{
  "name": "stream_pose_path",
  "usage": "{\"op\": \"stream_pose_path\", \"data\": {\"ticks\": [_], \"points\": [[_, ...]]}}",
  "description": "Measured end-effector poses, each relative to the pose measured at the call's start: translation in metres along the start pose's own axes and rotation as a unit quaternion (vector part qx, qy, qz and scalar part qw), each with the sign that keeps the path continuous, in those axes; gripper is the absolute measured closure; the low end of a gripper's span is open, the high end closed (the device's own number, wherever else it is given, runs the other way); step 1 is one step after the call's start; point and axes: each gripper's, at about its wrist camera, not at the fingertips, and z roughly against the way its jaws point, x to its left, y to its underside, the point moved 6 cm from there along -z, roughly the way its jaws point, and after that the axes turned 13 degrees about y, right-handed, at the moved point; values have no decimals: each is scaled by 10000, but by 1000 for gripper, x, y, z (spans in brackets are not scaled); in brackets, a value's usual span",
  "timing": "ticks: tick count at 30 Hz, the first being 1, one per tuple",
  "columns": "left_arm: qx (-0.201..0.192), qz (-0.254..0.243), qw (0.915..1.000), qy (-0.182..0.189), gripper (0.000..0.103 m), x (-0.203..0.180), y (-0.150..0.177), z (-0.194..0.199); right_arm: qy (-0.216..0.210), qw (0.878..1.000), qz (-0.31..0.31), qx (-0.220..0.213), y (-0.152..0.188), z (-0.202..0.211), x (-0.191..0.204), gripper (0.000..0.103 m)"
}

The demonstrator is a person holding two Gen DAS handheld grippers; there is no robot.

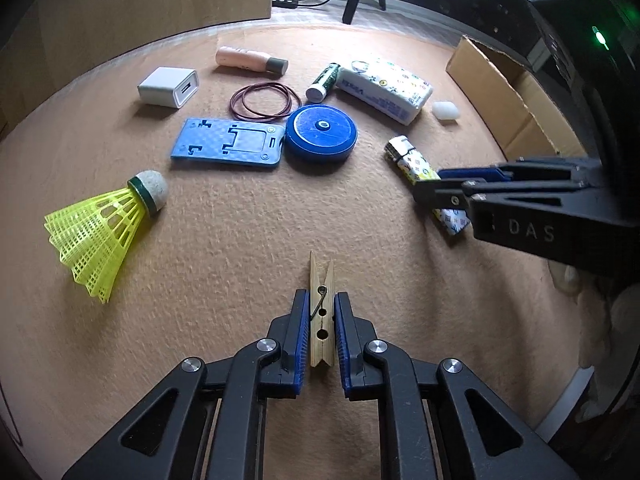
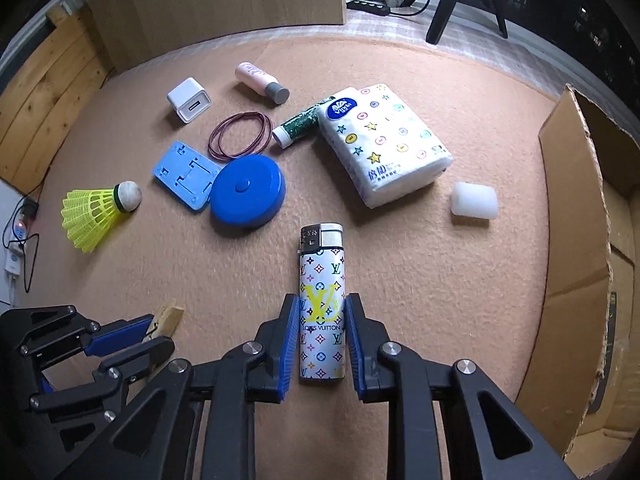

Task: Organize objects
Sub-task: 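Carry the clothespin in the left tool while the right tool grasps and carries the patterned lighter to the box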

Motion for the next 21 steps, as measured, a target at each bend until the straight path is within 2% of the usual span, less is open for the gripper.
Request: {"op": "stream_pose_path", "data": {"ticks": [6,12,16,21], "points": [[-147,67,9998,92,90,-9,-9,8,-140,9997,-113,-191,6,21,-12,82],[-334,-112,9992,192,90,-40,-23,18,-183,9986,-265,-428,11,50,-37,82],[-428,-300,9981,325,90,-59,-43,25,-168,9972,-441,-573,17,67,-65,82],[-529,-558,9955,547,90,-102,-65,21,-27,9946,-743,-717,27,85,-111,82]]}}
